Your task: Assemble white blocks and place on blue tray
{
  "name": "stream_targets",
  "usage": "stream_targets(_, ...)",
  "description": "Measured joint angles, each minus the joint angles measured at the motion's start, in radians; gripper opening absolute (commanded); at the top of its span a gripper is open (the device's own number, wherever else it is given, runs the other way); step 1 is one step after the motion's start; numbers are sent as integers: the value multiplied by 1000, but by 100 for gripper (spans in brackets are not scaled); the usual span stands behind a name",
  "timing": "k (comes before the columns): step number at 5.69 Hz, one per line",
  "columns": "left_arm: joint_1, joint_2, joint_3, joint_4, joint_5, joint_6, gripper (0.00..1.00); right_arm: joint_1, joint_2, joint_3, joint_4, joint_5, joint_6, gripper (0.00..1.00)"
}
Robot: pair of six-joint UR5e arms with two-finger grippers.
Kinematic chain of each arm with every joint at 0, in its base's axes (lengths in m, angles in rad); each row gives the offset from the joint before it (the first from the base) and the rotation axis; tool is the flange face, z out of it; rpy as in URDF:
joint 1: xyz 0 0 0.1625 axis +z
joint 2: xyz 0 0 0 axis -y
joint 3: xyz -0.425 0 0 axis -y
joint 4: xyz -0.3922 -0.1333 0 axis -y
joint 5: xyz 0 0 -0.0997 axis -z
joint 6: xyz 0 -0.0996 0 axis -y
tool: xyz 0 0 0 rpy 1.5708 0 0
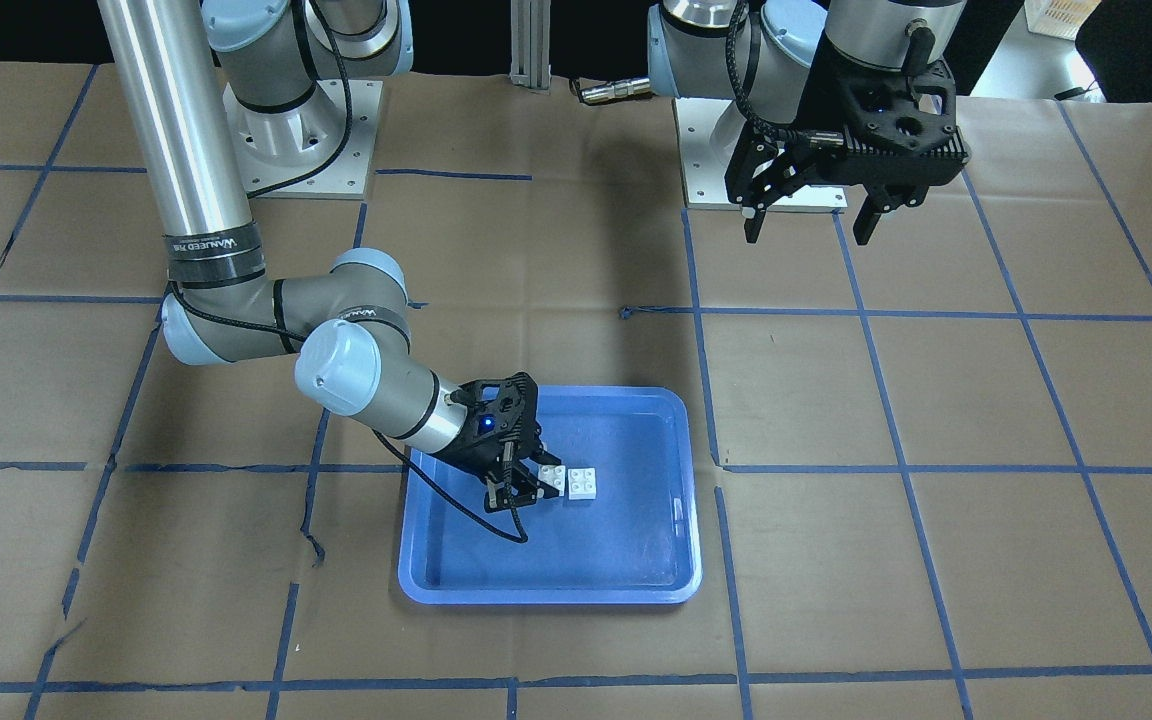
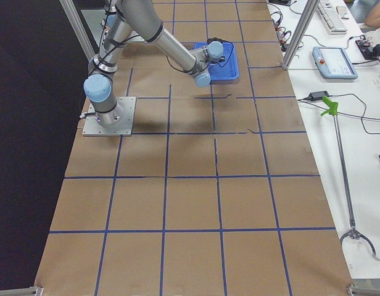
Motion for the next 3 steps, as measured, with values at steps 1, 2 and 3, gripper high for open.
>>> stream_targets(1,0,0,0,-1,0,0,99,2,1,0,-8,2,3,21)
stream_targets(2,0,0,0,-1,0,0,99,2,1,0,-21,4,4,21)
stream_targets(3,-1,1,-1,-1,0,0,99,3,1,0,-27,6,5,20)
